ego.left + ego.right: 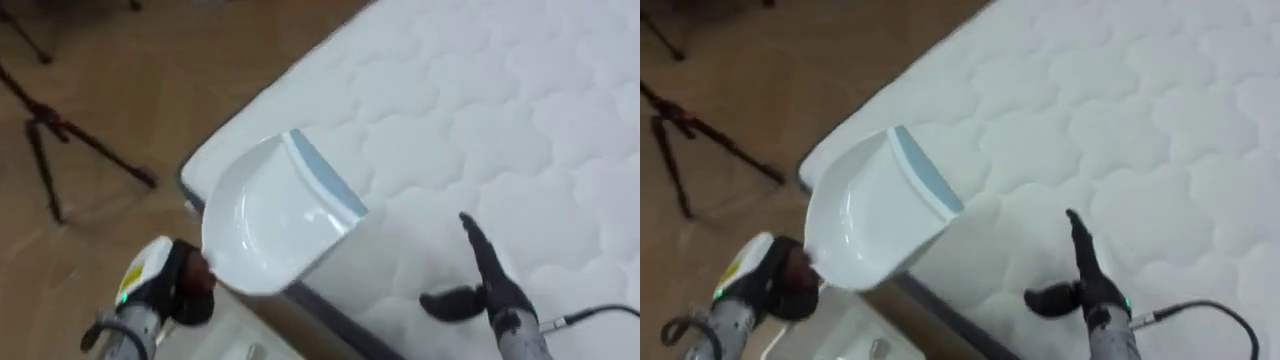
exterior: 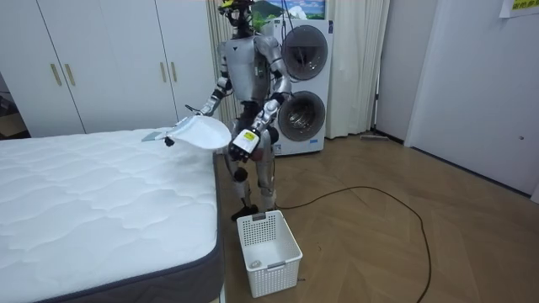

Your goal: Clean bed

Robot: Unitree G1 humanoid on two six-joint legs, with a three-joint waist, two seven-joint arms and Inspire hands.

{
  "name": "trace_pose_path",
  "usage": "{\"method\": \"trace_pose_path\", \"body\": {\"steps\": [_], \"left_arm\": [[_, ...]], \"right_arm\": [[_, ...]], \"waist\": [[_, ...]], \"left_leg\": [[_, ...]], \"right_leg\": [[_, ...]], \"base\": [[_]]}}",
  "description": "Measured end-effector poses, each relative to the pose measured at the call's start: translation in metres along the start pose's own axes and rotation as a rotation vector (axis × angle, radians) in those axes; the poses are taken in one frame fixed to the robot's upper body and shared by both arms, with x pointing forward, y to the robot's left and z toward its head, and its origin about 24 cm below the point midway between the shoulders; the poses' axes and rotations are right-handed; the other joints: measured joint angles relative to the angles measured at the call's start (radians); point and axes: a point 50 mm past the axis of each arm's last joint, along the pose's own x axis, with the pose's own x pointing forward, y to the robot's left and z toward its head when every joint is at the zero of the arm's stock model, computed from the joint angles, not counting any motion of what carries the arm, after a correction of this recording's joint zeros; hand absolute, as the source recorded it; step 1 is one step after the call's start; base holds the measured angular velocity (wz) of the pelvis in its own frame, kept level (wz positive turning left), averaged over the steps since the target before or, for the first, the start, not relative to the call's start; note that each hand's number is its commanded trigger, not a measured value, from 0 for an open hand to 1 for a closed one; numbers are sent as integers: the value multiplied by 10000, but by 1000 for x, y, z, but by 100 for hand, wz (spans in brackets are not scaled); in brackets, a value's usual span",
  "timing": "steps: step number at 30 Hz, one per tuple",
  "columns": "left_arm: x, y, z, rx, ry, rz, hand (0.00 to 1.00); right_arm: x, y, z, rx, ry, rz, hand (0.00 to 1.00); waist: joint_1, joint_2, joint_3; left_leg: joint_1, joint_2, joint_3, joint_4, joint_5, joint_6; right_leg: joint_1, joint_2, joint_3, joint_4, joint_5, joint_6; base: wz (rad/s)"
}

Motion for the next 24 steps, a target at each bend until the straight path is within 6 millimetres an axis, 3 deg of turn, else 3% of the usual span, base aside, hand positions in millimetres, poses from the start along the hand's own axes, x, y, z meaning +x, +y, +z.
{"method": "trace_pose_path", "body": {"steps": [2,4,7,8,9,11,12,14,15,16,17,18,20,24], "left_arm": [[-1,-3,2,-87,-42,-29,100],[-4,-9,1,-97,-14,-233,100],[-5,-11,1,-330,29,-206,100],[-8,-12,-2,-623,148,-140,100],[-10,-14,-3,-706,208,-126,100],[-15,-17,-7,-1062,449,-20,100],[-16,-18,-8,-1154,503,-3,100],[-20,-24,-11,-1762,676,1,100],[-21,-24,-10,-1876,636,-4,100],[-20,-23,-7,-1955,433,79,100],[-19,-20,-6,-2108,275,187,100],[-19,-19,-6,-2209,227,247,100],[-22,-19,-12,-2376,389,291,100],[-31,-33,-21,-2397,813,-187,100]], "right_arm": [[0,6,6,326,-185,122,0],[-2,7,5,344,-146,239,0],[-6,8,4,246,-230,394,0],[-6,9,6,199,-302,496,0],[-6,9,6,157,-319,539,0],[-5,10,8,60,-419,742,0],[-5,11,8,33,-420,813,0],[-5,13,8,-23,-445,1122,0],[-5,12,8,-14,-448,1135,0],[-4,11,9,86,-447,1114,0],[-4,12,9,146,-421,1160,0],[-5,13,8,154,-398,1244,0],[-8,15,4,133,-267,1527,0],[-8,4,-5,213,84,1128,0]], "waist": [[-297,-114,-66],[-337,-39,-84],[-288,59,-91],[-201,108,-122],[-121,144,-145],[150,297,-187],[219,317,-196],[237,279,-168],[215,319,-196],[231,340,-228],[188,358,-237],[183,304,-210],[141,3,-132],[-105,-44,-148]], "left_leg": [[25,94,494,44,-7,-14],[118,226,741,186,-7,-14],[392,309,959,155,-8,-16],[500,291,807,153,-7,-22],[545,260,524,154,-6,-24],[676,2,-1858,193,3,-39],[708,-87,-2373,227,10,-52],[727,-342,-3877,181,40,-134],[745,-345,-4083,-12,41,-143],[919,-319,-4171,-363,34,-160],[1076,-296,-3931,-687,28,-170],[1119,-300,-3776,-782,31,-165],[1180,-156,-3377,-952,15,-135],[1205,-167,-3139,-898,-100,-131]], "right_leg": [[-65,99,-167,-173,178,-50],[191,253,-184,-661,484,-80],[248,350,-82,-873,663,-168],[230,453,230,-877,704,-234],[196,527,465,-879,734,-269],[140,821,1426,-847,880,-396],[149,898,1734,-809,907,-408],[106,1109,2597,-664,969,-400],[35,1168,2710,-642,991,-389],[-164,1334,2941,-529,1055,-382],[-272,1533,3033,-530,1146,-381],[-300,1575,3091,-539,1196,-394],[-322,1687,3202,-653,1400,-442],[-330,1713,3150,-640,1463,-469]], "base": [[-29],[-47],[-52],[-79],[-108],[-120],[-111],[-92],[-80],[-68],[-64],[-59],[-41],[-12]]}}
